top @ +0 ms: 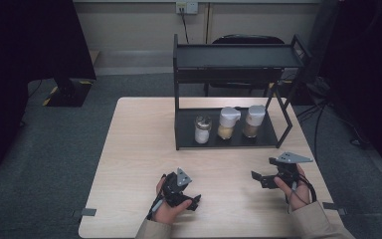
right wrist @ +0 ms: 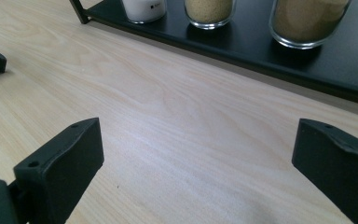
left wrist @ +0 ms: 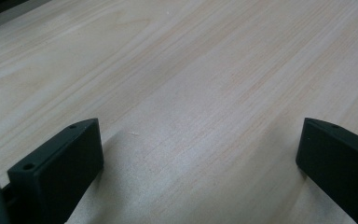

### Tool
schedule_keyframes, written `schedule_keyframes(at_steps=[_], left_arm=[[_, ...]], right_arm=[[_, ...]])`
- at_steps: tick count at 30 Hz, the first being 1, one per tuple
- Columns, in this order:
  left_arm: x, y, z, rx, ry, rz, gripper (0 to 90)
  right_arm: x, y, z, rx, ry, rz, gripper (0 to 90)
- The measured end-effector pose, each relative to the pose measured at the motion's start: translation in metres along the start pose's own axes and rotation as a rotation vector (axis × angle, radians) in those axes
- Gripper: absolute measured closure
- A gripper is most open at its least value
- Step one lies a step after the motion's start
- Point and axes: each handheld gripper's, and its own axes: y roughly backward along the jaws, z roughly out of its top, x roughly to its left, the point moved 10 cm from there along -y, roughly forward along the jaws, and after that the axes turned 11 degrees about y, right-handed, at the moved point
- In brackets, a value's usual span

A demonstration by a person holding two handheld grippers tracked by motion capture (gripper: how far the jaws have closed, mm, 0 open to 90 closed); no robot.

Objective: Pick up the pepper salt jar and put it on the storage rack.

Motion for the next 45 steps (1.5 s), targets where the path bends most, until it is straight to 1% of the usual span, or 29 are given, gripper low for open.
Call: schedule_keyframes(at_steps=[6,13,16,18,20,23,29,32,34,45], left_arm=[[0.0,0.0,0.0,0.0,0.0,0.0,0.0],[0.0,0.0,0.0,0.0,0.0,0.0,0.0],[0.0,0.0,0.0,0.0,-0.002,0.001,0.0],[0.0,0.0,0.0,0.0,-0.002,0.001,0.0],[0.0,0.0,0.0,0.0,0.0,0.0,0.0],[0.0,0.0,0.0,0.0,-0.002,0.001,0.0],[0.0,0.0,0.0,0.0,0.0,0.0,0.0],[0.0,0.0,0.0,0.0,-0.002,0.001,0.0],[0.0,0.0,0.0,0.0,0.0,0.0,0.0],[0.0,0.0,0.0,0.0,-0.001,0.0,0.0]], right_arm=[[0.002,0.002,-0.004,0.002,0.008,0.005,1.2],[0.004,0.004,-0.009,0.007,0.003,0.014,1.3],[0.004,0.005,-0.011,0.012,0.007,0.01,1.2],[0.004,0.005,-0.012,0.011,-0.001,0.013,1.2],[0.004,0.006,-0.014,0.013,0.004,0.008,1.3],[0.003,0.008,-0.015,0.013,-0.002,0.005,1.2],[0.005,0.01,-0.018,0.029,0.01,0.001,1.2],[0.005,0.011,-0.021,0.027,0.006,0.008,1.3],[0.006,0.013,-0.022,0.032,0.016,0.001,1.2],[0.01,0.015,-0.028,0.05,0.025,0.008,1.3]])
